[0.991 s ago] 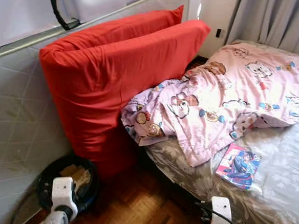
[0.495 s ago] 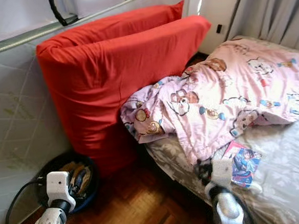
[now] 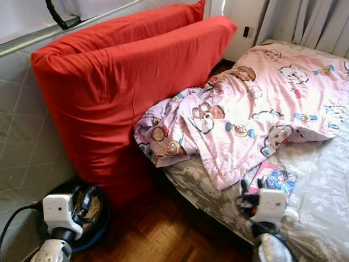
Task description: Clean up the room
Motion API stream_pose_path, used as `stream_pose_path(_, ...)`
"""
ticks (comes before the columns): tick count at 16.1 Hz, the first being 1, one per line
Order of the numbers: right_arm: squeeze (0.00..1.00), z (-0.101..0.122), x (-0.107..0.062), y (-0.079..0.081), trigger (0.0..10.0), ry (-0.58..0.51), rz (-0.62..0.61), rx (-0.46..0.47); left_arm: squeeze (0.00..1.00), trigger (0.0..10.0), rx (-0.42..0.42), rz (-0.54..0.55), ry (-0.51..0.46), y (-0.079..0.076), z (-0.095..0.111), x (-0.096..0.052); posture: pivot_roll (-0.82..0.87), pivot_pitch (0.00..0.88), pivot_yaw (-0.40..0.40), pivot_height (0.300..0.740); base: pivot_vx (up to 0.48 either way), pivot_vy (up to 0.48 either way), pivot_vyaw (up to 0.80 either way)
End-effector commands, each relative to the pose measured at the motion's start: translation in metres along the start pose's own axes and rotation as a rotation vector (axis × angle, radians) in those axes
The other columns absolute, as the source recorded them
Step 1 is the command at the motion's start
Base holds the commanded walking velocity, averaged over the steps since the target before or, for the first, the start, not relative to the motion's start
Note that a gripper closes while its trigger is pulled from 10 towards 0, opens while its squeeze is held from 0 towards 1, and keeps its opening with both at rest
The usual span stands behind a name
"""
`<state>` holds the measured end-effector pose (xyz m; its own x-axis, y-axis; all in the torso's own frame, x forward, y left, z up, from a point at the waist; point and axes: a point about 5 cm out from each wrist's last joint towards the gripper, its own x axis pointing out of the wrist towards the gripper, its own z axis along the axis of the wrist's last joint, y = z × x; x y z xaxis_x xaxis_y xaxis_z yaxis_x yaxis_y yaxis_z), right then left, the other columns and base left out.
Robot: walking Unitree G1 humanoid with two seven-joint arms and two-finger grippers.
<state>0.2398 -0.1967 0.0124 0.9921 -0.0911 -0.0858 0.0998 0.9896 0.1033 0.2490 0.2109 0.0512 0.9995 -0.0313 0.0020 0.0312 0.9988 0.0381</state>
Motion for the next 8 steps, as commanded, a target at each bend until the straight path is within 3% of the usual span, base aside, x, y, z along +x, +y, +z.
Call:
stream_pose_path(1, 0.00, 0.0022, 0.0008, 0.0031, 10.0, 0.001, 0.005, -0.001, 0.00, 10.0, -0.015, -0.006, -0.018, -0.0024, 0.0069, 0.0061, -0.01, 0.043, -0.034, 0.740, 0.000, 0.000, 0.00)
stream_pose_path(4, 0.00, 0.0066, 0.0026, 0.0015, 10.0, 0.014, -0.012, 0.007, 0.00, 10.0, -0.025, -0.015, -0.011, -0.0048, 0.0124, 0.0071, -0.01, 0.034, -0.032, 0.740, 0.000, 0.000, 0.00)
stream_pose_path(8, 0.00, 0.0085, 0.0061, -0.0013, 10.0, 0.036, -0.020, 0.005, 0.00, 10.0, -0.020, -0.018, 0.003, -0.0070, 0.0126, 0.0070, -0.01, 0.044, -0.033, 0.740, 0.000, 0.000, -0.77)
